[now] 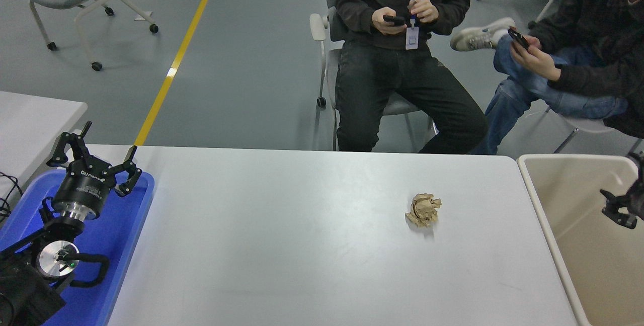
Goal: Clean the table surface
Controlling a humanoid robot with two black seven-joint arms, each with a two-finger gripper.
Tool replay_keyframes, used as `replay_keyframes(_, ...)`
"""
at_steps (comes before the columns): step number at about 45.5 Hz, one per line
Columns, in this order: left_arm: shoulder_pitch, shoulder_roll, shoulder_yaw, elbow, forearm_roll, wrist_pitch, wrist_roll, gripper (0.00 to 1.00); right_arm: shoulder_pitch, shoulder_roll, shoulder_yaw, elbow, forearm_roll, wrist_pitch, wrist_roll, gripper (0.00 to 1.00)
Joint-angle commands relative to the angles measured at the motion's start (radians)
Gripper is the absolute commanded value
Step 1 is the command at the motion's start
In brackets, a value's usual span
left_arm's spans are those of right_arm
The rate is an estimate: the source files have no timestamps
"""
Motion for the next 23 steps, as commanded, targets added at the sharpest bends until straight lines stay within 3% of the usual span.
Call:
replay_keyframes(1,0.000,0.000,0.001,0.000,0.000,0.000,0.000,1.00,-0.028,0.085,0.160,0.027,0.008,0.025,0.002,0.99)
replay_keyframes(23,0.000,0.000,-0.001,0.000,0.000,0.000,0.000,1.00,-0.031,0.161,0.217,0.034,0.008,0.042,0.002,0.99)
